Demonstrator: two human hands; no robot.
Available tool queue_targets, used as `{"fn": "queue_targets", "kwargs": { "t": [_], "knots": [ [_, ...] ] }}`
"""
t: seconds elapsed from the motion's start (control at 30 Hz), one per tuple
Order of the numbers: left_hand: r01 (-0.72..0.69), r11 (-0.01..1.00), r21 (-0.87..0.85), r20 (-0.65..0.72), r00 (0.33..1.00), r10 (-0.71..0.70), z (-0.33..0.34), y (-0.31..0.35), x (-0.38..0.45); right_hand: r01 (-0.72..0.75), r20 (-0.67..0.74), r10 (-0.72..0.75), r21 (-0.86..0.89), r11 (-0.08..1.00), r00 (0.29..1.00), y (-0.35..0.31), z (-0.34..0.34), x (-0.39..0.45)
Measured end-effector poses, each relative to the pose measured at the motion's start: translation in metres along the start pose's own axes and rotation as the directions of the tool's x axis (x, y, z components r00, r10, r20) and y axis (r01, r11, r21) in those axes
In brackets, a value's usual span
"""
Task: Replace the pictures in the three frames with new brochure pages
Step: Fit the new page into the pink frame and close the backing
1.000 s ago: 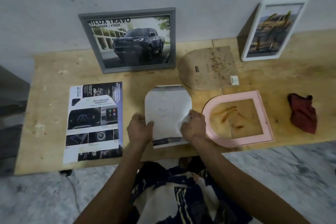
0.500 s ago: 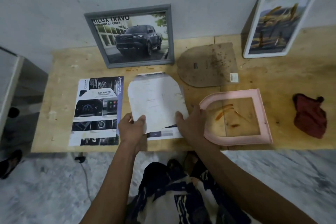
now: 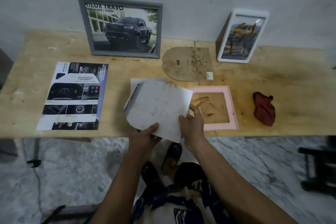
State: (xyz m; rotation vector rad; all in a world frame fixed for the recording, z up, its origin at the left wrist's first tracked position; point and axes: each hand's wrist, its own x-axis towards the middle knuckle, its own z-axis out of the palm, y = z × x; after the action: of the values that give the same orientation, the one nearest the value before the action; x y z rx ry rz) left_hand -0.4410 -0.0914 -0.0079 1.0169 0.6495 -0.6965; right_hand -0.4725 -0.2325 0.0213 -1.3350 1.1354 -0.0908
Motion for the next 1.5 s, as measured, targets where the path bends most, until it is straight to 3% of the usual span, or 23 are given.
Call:
{"fn": "queue_targets", "kwargs": {
  "t": [0.1, 0.23, 0.4, 0.53, 0.63, 0.73, 0.9, 1.0, 1.27, 1.37, 1.5],
  "knots": [
    [0.034, 0.999, -0.003, -0.059, 0.998, -0.034, -0.006, -0.004, -0.009, -0.005, 0.009, 0.005, -0.071, 0.997, 1.000, 0.006, -0.043, 0.000],
    [-0.042, 0.965, 0.258, -0.105, 0.992, 0.071, 0.000, 0.004, -0.001, 0.006, -0.004, -0.006, -0.121, 0.993, 1.000, 0.005, -0.084, 0.014],
    [-0.171, 0.798, 0.578, 0.015, 0.980, 0.199, 0.042, -0.010, 0.007, 0.038, -0.114, -0.061, -0.195, 0.980, 0.992, 0.004, -0.125, 0.039],
    [-0.211, 0.699, 0.683, 0.027, 0.964, 0.265, 0.074, -0.031, 0.020, 0.059, -0.165, -0.103, -0.250, 0.966, 0.981, -0.003, -0.151, 0.065],
    [-0.201, 0.601, 0.774, 0.015, 0.954, 0.299, 0.094, -0.044, 0.029, 0.086, -0.127, -0.132, -0.316, 0.945, 0.983, -0.010, -0.169, 0.086],
    [-0.148, 0.576, 0.804, -0.059, 0.944, 0.324, 0.112, -0.053, 0.044, 0.172, -0.050, -0.218, -0.457, 0.873, 0.975, -0.014, -0.180, 0.112],
    [-0.115, 0.475, 0.872, -0.093, 0.915, 0.393, 0.135, -0.063, 0.056, 0.146, 0.069, -0.128, -0.494, 0.857, 0.989, -0.020, -0.187, 0.144],
    [-0.070, 0.325, 0.943, -0.073, 0.910, 0.408, 0.141, -0.069, 0.058, 0.233, 0.181, -0.153, -0.612, 0.756, 0.972, -0.021, -0.192, 0.151],
    [-0.055, 0.118, 0.991, -0.004, 0.891, 0.455, 0.158, -0.076, 0.056, 0.367, 0.344, -0.162, -0.694, 0.620, 0.925, -0.021, -0.203, 0.168],
    [-0.029, 0.036, 0.999, 0.008, 0.875, 0.485, 0.154, -0.081, 0.063, 0.356, 0.330, -0.157, -0.724, 0.590, 0.931, -0.019, -0.202, 0.173],
    [-0.040, -0.072, 0.997, 0.070, 0.879, 0.472, 0.156, -0.085, 0.058, 0.482, 0.413, -0.261, -0.817, 0.316, 0.873, -0.009, -0.203, 0.177]
  ]
}}
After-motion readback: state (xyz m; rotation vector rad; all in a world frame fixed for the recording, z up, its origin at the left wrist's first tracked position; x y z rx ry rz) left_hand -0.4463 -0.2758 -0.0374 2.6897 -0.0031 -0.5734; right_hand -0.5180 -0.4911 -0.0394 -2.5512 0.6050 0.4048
